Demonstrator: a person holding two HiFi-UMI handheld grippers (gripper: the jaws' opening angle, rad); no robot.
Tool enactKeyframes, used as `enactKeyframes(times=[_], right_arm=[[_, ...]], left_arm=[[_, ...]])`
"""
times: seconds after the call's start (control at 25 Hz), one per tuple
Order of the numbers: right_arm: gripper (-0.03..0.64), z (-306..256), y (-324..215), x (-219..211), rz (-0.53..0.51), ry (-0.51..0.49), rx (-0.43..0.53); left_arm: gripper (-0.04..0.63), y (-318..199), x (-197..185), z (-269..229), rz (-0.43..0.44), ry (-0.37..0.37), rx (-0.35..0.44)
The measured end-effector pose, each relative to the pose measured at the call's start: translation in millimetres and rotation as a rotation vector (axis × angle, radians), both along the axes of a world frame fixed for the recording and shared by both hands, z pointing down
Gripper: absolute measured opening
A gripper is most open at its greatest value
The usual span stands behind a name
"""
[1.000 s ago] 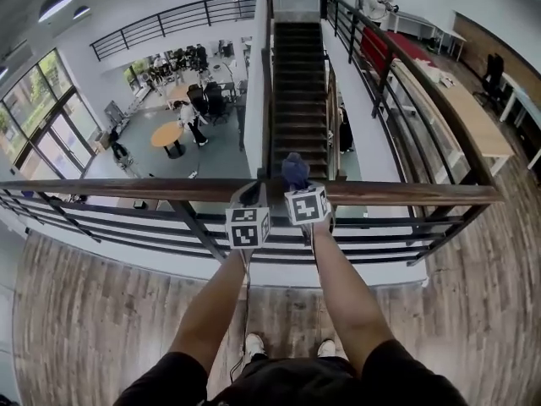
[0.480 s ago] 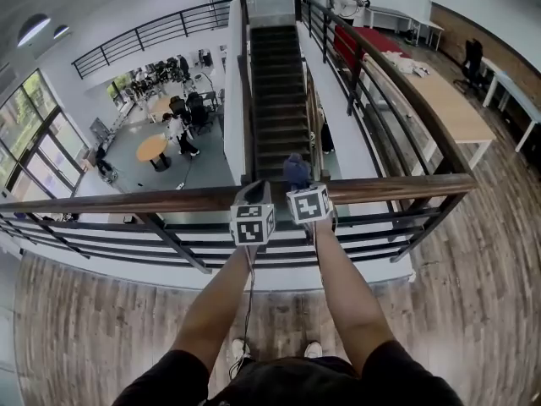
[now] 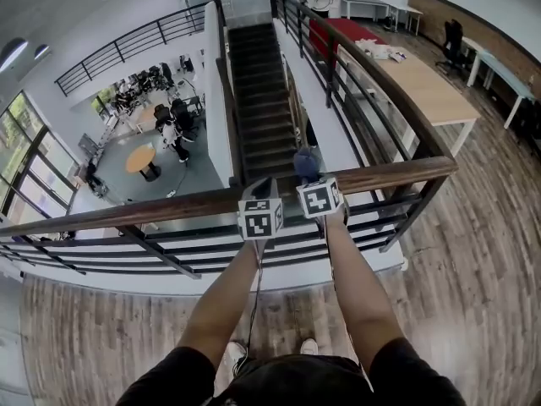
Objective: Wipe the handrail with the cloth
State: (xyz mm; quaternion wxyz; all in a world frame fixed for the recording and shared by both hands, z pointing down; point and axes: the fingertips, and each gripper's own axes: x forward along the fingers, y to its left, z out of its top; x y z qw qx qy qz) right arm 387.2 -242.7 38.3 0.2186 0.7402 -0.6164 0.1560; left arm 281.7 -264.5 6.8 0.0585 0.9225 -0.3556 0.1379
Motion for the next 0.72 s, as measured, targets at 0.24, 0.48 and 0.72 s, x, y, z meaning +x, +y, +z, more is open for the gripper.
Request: enactKeyframes(times=[0.24, 0.48, 0.72], right_arm=[[0.08, 7.8, 43.6, 79.8, 0.088, 0.008, -0.006], [0.08, 2.1, 77.7, 159.8, 0.176, 0.034, -0.015], [0.08, 4.9, 111.7, 243.6, 0.245, 0.04, -0.021]], left_arm=[[0.003, 35.5, 68.7, 9.8, 0.064, -0.027, -0.025], [0.003, 66.8, 142.3, 3.5, 0.157, -0.023, -0.018], [0.003, 96.2, 221.0, -7.3, 0.262, -0.025, -0.022]])
